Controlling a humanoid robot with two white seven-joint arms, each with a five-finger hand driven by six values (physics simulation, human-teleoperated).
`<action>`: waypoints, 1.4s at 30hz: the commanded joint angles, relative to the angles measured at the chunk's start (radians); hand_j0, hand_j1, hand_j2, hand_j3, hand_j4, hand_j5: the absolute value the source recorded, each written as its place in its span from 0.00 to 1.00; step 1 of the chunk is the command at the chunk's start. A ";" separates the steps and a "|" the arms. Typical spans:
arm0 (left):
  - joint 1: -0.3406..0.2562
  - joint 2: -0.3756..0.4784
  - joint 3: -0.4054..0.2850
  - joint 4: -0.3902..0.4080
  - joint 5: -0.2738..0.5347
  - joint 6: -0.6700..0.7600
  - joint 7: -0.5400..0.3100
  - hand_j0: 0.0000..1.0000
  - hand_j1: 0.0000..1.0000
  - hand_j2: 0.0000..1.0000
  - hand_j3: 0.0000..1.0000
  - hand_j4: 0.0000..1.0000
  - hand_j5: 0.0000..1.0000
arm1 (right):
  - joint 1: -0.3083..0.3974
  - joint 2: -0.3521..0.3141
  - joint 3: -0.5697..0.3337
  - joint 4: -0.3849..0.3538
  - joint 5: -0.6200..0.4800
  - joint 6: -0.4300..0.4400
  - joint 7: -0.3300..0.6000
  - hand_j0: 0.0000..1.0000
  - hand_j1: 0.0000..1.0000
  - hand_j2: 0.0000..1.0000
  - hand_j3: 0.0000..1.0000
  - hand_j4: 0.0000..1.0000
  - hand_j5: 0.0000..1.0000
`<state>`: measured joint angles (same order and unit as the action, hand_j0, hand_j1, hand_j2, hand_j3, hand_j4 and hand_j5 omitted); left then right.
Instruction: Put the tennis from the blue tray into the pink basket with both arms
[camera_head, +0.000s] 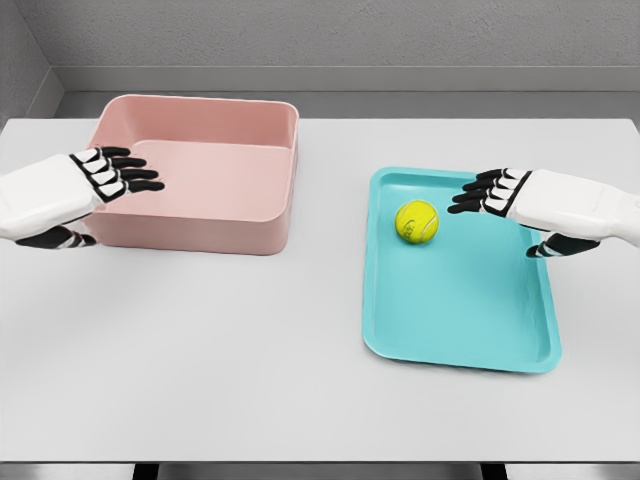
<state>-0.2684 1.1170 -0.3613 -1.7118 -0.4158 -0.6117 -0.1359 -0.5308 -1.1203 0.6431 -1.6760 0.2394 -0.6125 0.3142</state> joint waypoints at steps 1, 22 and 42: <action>0.006 0.023 -0.004 -0.009 0.006 0.001 -0.001 1.00 1.00 1.00 1.00 1.00 1.00 | 0.000 -0.006 -0.002 -0.001 -0.006 0.002 0.000 1.00 1.00 1.00 1.00 1.00 1.00; 0.121 0.155 -0.033 -0.032 0.011 0.001 -0.059 1.00 1.00 1.00 1.00 1.00 1.00 | -0.187 0.333 0.067 0.237 0.124 0.002 0.198 1.00 1.00 1.00 1.00 1.00 1.00; 0.124 0.145 -0.045 -0.037 0.011 0.001 -0.059 1.00 1.00 1.00 1.00 1.00 1.00 | -0.216 0.450 0.107 0.401 0.184 0.002 0.230 0.89 0.89 0.89 0.89 0.89 0.89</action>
<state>-0.1442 1.2617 -0.4053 -1.7481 -0.4103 -0.6118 -0.1952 -0.7470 -0.6737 0.7473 -1.2820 0.4268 -0.6133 0.5449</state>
